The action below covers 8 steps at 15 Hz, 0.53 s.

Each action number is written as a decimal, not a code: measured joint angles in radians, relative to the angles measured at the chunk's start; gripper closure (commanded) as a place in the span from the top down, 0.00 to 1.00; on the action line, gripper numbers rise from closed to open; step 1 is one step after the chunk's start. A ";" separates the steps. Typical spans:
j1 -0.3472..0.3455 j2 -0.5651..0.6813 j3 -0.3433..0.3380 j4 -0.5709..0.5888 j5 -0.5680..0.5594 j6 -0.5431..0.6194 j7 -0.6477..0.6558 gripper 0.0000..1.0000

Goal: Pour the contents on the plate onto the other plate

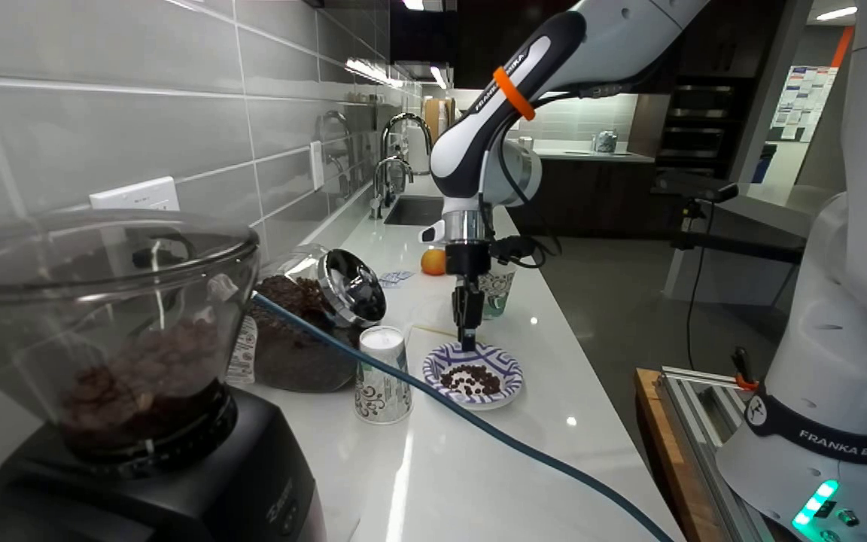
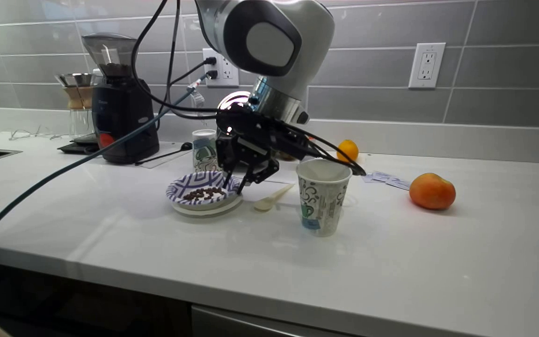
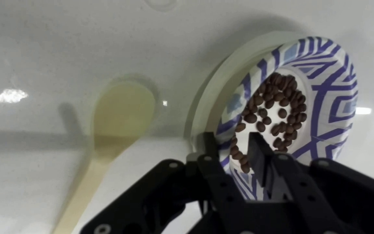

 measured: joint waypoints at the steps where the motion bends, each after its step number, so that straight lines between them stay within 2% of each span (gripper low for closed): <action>1: -0.001 0.001 0.000 0.000 0.001 -0.004 0.000 0.29; 2: -0.002 0.002 -0.001 0.000 0.001 -0.008 0.000 0.30; 5: -0.002 0.009 -0.002 0.000 0.001 -0.012 0.000 0.23; 8: -0.002 0.014 -0.002 0.000 0.000 -0.013 0.000 0.07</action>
